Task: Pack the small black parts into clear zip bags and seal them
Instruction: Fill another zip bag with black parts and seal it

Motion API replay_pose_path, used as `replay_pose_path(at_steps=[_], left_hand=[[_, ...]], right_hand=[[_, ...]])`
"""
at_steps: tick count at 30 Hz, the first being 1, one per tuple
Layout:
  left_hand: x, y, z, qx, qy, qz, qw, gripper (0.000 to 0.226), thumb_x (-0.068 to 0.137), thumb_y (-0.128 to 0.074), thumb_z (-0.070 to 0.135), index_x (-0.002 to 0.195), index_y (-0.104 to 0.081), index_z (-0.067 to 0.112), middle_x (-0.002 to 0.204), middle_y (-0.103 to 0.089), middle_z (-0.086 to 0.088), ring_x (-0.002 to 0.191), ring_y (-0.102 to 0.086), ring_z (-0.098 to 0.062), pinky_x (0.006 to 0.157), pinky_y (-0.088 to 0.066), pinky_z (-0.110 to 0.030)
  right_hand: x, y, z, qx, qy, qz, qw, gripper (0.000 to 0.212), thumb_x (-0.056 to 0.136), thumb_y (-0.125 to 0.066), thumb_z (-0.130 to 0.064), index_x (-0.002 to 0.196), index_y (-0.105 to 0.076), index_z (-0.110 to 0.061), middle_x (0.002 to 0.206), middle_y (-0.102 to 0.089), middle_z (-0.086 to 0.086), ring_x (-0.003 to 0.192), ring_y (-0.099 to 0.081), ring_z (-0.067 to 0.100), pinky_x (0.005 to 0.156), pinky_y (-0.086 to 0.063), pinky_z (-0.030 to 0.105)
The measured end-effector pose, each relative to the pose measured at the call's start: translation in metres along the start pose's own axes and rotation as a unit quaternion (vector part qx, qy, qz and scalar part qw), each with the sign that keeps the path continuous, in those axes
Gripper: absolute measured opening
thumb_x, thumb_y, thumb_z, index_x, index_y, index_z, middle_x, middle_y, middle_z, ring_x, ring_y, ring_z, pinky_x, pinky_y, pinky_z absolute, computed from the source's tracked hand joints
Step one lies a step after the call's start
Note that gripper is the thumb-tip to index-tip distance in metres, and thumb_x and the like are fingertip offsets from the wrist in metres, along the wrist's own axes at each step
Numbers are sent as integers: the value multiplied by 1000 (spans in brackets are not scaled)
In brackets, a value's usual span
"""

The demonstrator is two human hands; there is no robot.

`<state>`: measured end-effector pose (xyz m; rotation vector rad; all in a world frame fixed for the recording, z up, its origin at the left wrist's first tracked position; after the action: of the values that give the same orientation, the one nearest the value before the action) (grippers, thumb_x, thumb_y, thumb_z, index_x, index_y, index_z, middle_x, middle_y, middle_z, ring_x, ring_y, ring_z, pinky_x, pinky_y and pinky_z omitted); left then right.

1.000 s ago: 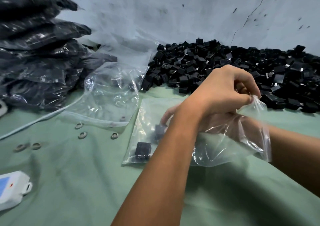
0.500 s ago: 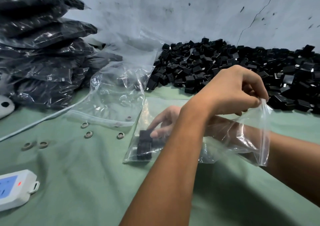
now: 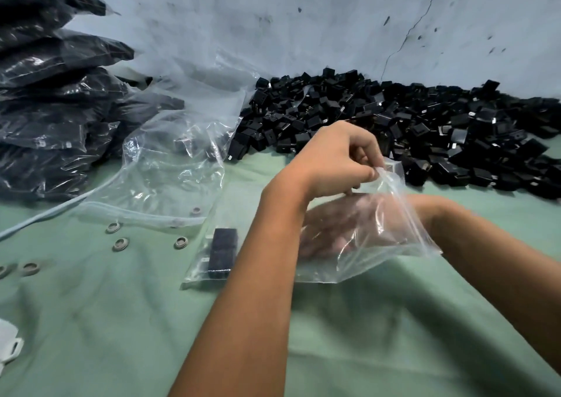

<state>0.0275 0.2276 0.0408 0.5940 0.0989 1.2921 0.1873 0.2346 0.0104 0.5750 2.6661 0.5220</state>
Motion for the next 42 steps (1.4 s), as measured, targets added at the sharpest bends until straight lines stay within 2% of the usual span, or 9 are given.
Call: replay_pose_path(at_steps=[2,4,8,10,14,20,27,34,42], left_hand=[[0,0,-6,18,15,-4,1000,21,82,-69,-7,78,-76,12,66,-65,-2,57,-63,-11,52,-52,-24],[1,-3,-9,38,28,-13,999,21,82,-68,-6,78,-76,13,65,-65,-2,57,-62,-11,51,-52,-24],[4,-19,-13,49,39,-28,998,20,83,-68,-2,80,-77,16,66,-64,-1,58,-60,-8,51,-50,-20],[7,-33,-15,65,37,-34,997,20,84,-70,1,82,-77,19,67,-65,3,56,-58,-4,52,-49,-18],[11,-56,-20,99,28,-47,994,19,84,-73,7,84,-78,26,67,-67,8,53,-54,1,56,-46,-13],[12,-62,-28,97,19,-37,994,19,82,-74,10,83,-78,29,69,-69,8,54,-54,2,56,-45,-12],[14,-43,-39,86,32,70,993,25,80,-73,3,77,-77,28,62,-64,13,53,-57,-1,53,-46,-16],[14,-41,-31,88,4,106,990,29,75,-68,-1,73,-75,27,62,-66,10,53,-59,-6,53,-49,-21],[11,-40,7,50,-54,67,995,25,73,-69,-2,72,-74,23,68,-70,2,58,-58,-6,58,-47,-18]], right_hand=[[-20,9,9,59,44,-75,994,39,99,-59,1,118,-74,-30,125,-73,-2,103,-70,-3,88,-54,14],[-46,26,27,128,36,-37,990,31,99,-62,-3,128,-69,-11,126,-71,13,114,-70,21,94,-56,30],[-61,60,63,105,-57,473,873,22,92,-61,5,92,-74,-13,93,-75,17,68,-67,26,50,-52,29],[-53,68,75,-69,-134,620,770,17,94,-64,-8,103,-72,-20,103,-71,10,81,-67,29,69,-58,40],[-34,56,92,-199,-192,535,798,43,90,-76,-34,131,-65,-31,125,-47,1,105,-62,27,102,-51,43],[-26,52,100,-179,-140,646,729,29,77,-86,-33,84,-61,-21,91,-60,0,83,-56,21,70,-41,31],[-36,60,87,236,75,338,908,35,73,-83,-10,108,-76,-11,104,-70,23,67,-61,21,51,-47,21],[-41,70,53,69,3,77,995,30,87,-74,-8,117,-74,-7,100,-72,24,72,-63,17,60,-49,22],[-4,25,22,-58,28,144,988,29,73,-76,-16,83,-79,-43,84,-75,-17,81,-70,-4,70,-57,20]])
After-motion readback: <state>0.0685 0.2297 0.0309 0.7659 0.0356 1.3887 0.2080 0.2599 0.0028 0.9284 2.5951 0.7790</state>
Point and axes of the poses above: each hand's wrist, its own x-axis towards the middle knuckle, its own y-axis out of the back of the hand, z = x × y, the point moved 1 cm from there along x, towards the middle knuckle
